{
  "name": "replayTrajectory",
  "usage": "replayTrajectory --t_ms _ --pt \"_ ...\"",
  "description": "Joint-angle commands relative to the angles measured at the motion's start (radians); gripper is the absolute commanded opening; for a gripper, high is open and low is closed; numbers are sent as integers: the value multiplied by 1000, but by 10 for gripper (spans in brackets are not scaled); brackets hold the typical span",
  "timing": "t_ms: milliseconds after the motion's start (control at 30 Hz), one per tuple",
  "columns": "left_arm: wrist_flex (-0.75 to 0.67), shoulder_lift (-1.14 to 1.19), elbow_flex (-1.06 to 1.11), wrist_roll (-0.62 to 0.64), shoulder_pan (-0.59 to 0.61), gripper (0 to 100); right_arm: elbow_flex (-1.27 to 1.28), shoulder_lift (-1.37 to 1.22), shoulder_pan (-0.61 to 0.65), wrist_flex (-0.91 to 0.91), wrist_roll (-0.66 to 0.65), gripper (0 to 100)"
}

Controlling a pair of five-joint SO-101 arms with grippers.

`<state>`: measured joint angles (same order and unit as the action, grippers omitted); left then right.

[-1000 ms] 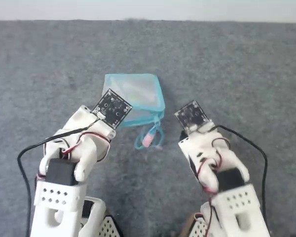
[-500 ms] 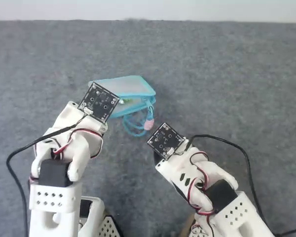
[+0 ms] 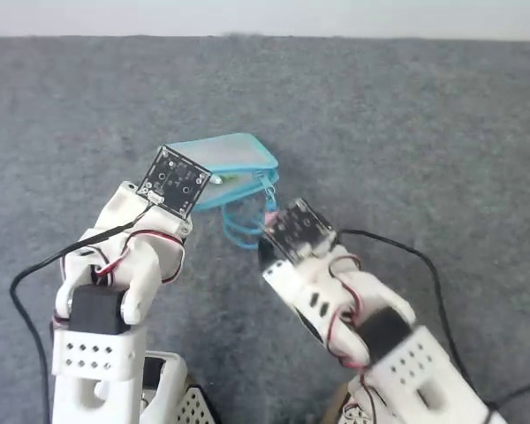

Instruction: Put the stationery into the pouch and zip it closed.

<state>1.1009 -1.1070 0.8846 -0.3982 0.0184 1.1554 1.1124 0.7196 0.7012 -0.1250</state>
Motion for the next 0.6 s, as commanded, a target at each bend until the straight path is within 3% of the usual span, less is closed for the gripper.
replayTrajectory --t_ms 0,167,433,567 --pt "-6 -31 -65 25 8 11 -152 -208 -1 -82 15 238" --pt "8 -31 -67 25 9 11 -218 -404 -15 -165 11 170" --pt "6 -31 -64 25 8 11 -221 -466 -151 -226 11 2" --pt "6 -32 -64 78 11 13 -249 -427 -186 -159 9 8"
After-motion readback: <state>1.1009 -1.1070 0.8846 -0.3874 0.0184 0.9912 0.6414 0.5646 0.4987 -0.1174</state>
